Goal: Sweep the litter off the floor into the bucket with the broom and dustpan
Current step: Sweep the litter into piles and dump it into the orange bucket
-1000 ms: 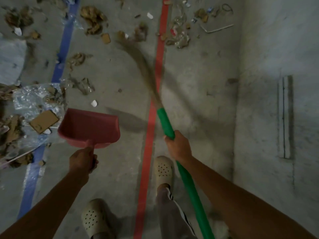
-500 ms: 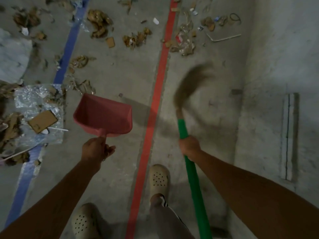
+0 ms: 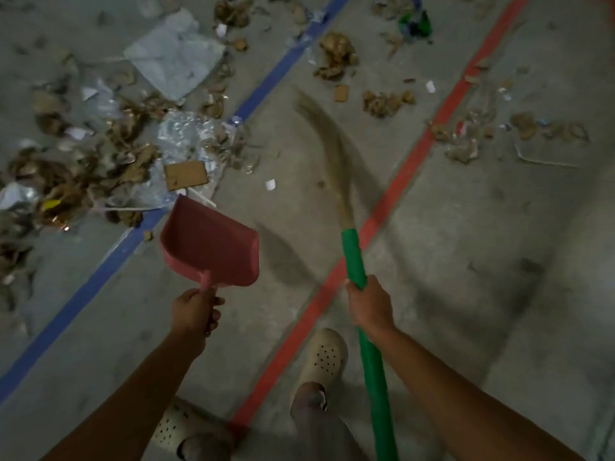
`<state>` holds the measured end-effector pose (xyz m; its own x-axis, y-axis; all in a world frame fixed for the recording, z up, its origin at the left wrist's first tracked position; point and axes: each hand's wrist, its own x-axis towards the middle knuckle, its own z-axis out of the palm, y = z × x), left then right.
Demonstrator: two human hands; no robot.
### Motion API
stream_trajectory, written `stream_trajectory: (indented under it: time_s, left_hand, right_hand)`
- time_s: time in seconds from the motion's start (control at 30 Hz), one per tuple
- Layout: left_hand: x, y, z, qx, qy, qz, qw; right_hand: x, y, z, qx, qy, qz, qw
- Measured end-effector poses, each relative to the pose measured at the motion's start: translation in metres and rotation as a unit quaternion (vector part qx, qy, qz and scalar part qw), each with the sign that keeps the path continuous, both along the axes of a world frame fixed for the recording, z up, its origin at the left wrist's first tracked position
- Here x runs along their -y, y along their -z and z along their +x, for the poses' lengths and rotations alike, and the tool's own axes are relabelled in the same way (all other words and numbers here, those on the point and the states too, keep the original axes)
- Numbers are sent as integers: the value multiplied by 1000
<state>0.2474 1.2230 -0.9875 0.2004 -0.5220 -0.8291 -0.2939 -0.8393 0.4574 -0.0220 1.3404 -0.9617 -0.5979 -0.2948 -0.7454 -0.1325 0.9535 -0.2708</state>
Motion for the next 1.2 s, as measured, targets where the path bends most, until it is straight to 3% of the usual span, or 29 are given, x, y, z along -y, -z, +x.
stream_trajectory:
  time_s: [0.13,0.23,0.47,0.73,0.83,1.0,1.2]
  left_hand:
    - [-8,8,50,-3,-48,4,999]
    - [-15,12,88,3,-71,5,997]
    - [-18,0,175,-3,-104,-3,995]
    - [2,-33,265,-30,-146,-31,988]
    - [6,-44,290,-38,-166,-40,985]
    - [5,-53,324,-50,-184,-36,981]
    - [1,-48,342,-32,-206,-27,978]
  right_hand:
    - [-6,25,43,-1,95,89,992]
    - [5,41,105,35,49,112,992]
    - [114,14,230,104,-169,19,980]
    - [158,-49,274,-18,-217,-62,974]
    - [160,-71,280,2,-230,-60,971]
    - [164,-94,289,120,-188,-84,971]
    - [165,-80,297,57,-307,-168,935]
